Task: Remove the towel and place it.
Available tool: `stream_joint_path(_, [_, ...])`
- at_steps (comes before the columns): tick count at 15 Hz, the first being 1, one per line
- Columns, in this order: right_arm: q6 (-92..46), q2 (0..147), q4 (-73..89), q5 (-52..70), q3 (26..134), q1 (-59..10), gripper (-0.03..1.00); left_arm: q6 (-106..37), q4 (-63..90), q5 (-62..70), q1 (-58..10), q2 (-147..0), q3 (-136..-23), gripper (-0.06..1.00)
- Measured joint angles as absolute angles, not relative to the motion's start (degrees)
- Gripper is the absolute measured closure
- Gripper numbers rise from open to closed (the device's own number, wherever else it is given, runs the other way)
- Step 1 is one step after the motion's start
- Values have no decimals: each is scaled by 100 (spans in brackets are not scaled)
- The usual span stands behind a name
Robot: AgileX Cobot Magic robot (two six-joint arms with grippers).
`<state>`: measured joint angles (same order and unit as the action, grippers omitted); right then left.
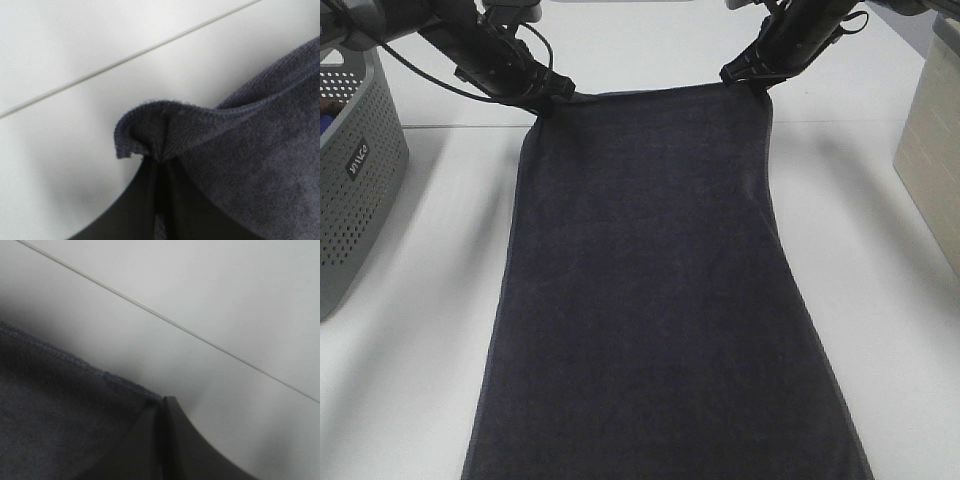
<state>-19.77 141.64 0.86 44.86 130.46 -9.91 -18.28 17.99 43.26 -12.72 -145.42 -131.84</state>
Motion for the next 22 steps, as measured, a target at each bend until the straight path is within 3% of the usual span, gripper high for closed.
stream_joint_path(22, [-1679, 15138, 613, 2447, 13046, -985, 96, -2332, 1782, 1822, -1272, -15510, -13189, 93])
